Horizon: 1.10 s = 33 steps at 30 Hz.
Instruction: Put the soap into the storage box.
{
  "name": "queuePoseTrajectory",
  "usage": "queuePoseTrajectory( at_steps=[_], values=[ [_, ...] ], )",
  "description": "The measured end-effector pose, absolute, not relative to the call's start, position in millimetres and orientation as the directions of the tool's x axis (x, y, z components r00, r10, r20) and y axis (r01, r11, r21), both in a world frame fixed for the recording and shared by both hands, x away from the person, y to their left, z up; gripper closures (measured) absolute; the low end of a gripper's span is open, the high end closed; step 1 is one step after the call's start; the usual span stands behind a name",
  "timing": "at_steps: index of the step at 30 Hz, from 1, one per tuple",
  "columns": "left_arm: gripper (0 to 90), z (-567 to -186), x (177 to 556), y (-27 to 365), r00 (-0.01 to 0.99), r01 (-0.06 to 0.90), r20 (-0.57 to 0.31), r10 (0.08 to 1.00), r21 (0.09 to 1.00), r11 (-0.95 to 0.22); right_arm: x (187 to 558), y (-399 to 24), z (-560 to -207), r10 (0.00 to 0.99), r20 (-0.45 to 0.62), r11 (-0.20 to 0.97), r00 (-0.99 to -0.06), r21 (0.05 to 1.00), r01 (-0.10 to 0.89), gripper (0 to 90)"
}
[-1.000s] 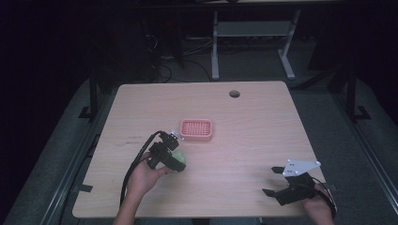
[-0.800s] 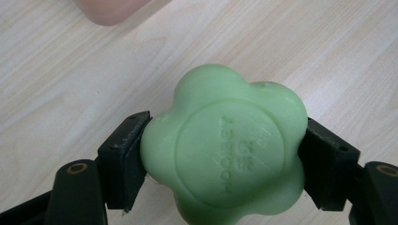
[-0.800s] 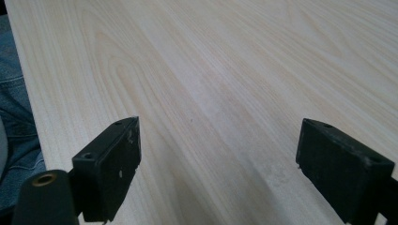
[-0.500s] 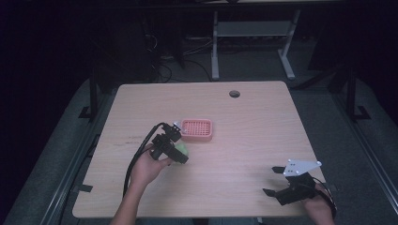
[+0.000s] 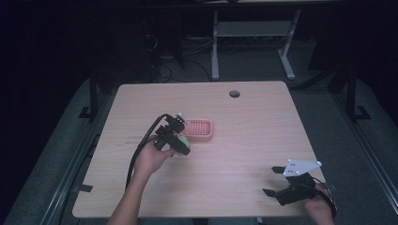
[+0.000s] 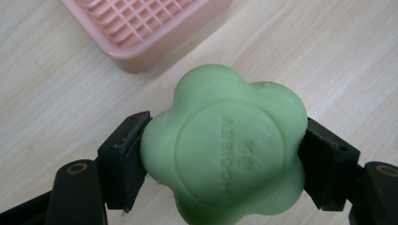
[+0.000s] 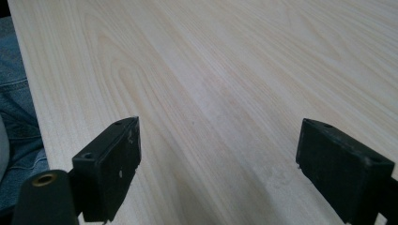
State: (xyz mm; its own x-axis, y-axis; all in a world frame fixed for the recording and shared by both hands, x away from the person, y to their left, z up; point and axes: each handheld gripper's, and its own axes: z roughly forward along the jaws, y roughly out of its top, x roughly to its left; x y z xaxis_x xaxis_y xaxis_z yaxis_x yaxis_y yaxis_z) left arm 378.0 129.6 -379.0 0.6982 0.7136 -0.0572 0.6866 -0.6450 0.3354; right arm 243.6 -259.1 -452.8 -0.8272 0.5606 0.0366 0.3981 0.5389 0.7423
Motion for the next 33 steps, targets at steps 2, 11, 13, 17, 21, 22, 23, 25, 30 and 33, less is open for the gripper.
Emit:
queuePoseTrajectory(
  at_steps=[2, 11, 13, 17, 21, 22, 23, 25, 30, 33],
  values=[
    [26.6, -378.2, 382.3, 128.5, 0.695, 0.691, -0.059, 0.717, 0.333, -0.642, 243.7, -258.9, -452.9, 0.562, 0.037, 0.540, -0.827, 0.741, 0.400, 13.8],
    [26.6, -379.2, 401.0, 125.5, 0.681, 0.709, -0.066, 0.730, 0.309, -0.634, 244.2, -260.2, -453.7, 0.563, 0.040, 0.537, -0.825, 0.742, 0.402, 13.8],
    [26.6, -378.8, 403.3, 123.4, 0.677, 0.712, -0.081, 0.731, 0.322, -0.624, 244.2, -260.7, -453.6, 0.565, 0.040, 0.534, -0.824, 0.744, 0.402, 13.8],
    [26.6, -380.1, 408.0, 116.4, 0.679, 0.710, -0.069, 0.731, 0.313, -0.630, 244.3, -261.4, -453.2, 0.567, 0.039, 0.532, -0.823, 0.745, 0.402, 13.8],
    [26.7, -379.3, 414.3, 111.6, 0.679, 0.710, -0.065, 0.732, 0.314, -0.630, 244.1, -261.6, -453.0, 0.568, 0.038, 0.532, -0.822, 0.746, 0.402, 13.7],
    [26.6, -378.8, 416.0, 110.2, 0.676, 0.711, -0.060, 0.734, 0.316, -0.629, 244.0, -261.6, -452.9, 0.568, 0.039, 0.531, -0.822, 0.746, 0.402, 13.8],
    [26.6, -378.0, 418.1, 109.1, 0.677, 0.709, -0.054, 0.734, 0.317, -0.630, 244.1, -261.6, -452.9, 0.568, 0.039, 0.531, -0.822, 0.746, 0.402, 13.8],
    [26.6, -375.9, 422.0, 106.4, 0.675, 0.709, -0.047, 0.736, 0.315, -0.631, 244.0, -261.5, -452.8, 0.568, 0.040, 0.529, -0.822, 0.747, 0.402, 13.8],
    [26.6, -372.8, 430.9, 99.9, 0.678, 0.707, -0.038, 0.734, 0.311, -0.636, 243.9, -261.1, -452.9, 0.567, 0.039, 0.531, -0.823, 0.746, 0.402, 13.8],
    [26.6, -371.4, 436.2, 97.0, 0.686, 0.700, -0.026, 0.727, 0.298, -0.649, 243.5, -261.1, -452.8, 0.568, 0.043, 0.527, -0.822, 0.748, 0.403, 13.8]
  ],
)
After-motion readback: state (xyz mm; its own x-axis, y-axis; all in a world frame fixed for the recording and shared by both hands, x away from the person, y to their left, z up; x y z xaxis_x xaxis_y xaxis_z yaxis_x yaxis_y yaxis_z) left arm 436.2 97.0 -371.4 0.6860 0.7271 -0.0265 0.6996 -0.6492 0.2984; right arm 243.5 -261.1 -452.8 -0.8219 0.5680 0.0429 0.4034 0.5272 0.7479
